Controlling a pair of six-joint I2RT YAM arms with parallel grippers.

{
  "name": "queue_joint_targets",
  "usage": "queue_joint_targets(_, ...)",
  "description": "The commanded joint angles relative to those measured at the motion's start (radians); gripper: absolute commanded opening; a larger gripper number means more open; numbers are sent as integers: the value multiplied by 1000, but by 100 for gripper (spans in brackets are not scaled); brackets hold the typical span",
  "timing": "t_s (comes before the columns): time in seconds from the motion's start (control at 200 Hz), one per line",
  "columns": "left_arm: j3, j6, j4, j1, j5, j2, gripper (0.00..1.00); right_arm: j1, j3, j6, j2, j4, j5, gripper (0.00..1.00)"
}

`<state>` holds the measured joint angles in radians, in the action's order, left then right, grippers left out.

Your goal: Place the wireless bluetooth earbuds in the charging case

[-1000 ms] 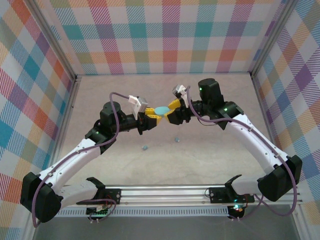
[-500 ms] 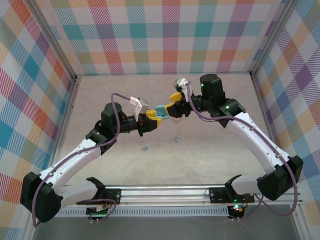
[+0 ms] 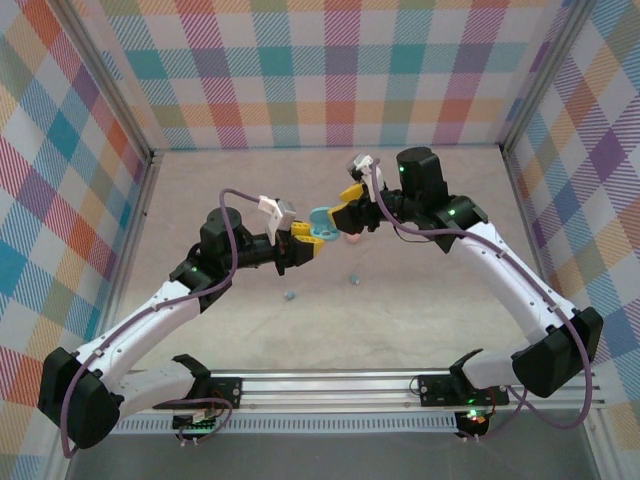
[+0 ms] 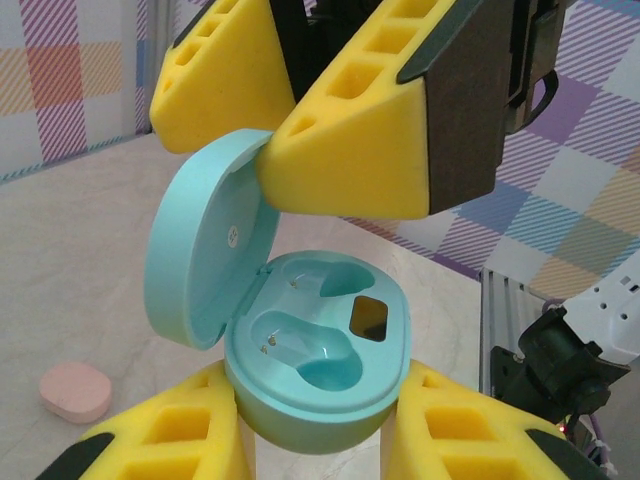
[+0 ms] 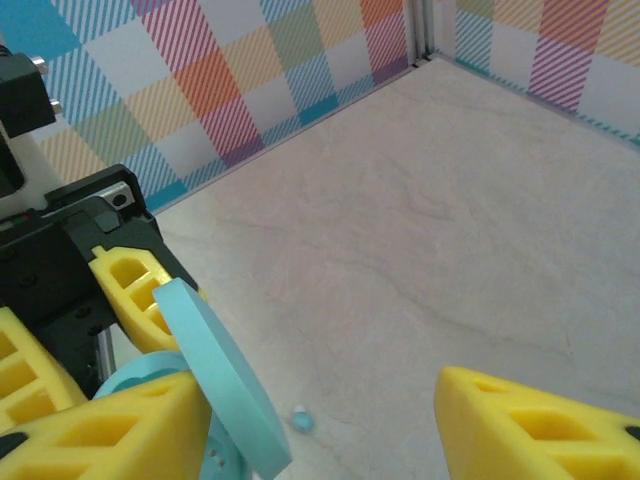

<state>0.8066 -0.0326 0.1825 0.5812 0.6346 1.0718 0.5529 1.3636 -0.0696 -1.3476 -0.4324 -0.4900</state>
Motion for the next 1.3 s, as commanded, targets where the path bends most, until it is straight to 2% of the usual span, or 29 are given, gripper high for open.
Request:
queue_joint_targets(0.0, -10, 13, -14, 6, -27, -12, 20, -5, 46, 67, 8, -17, -45, 62)
queue_joint_targets(0.08, 0, 17, -47, 6, -55, 4, 17, -5, 47, 111, 10, -22, -50, 61)
queue_joint_targets(0.34, -7, -1, -51, 5, -95, 32, 17, -5, 36, 200, 26, -27, -56, 61)
queue_joint_targets(0.53, -25, 4, -72, 2, -135, 42, 17, -5, 41, 291, 64, -65, 38, 62)
queue_joint_targets(0.675, -71, -10, -61, -1, -145, 46, 17, -13, 87, 297, 64, -237, 243, 60)
queue_joint_targets(0.76, -105, -24, -42, -1, -160, 29, 17, -30, 76, 296, 65, -291, 311, 59)
queue_joint_targets(1.0, -171, -34, -53, -2, -190, -54, 17, -111, -5, 332, 11, -380, 335, 56)
queue_joint_targets(1.165, -199, -35, -79, -1, -210, -113, 18, -107, -102, 354, -50, -354, 297, 46)
queue_joint_targets(1.295, -214, -33, -105, -1, -229, -156, 18, -40, -163, 372, -102, -343, 412, 47)
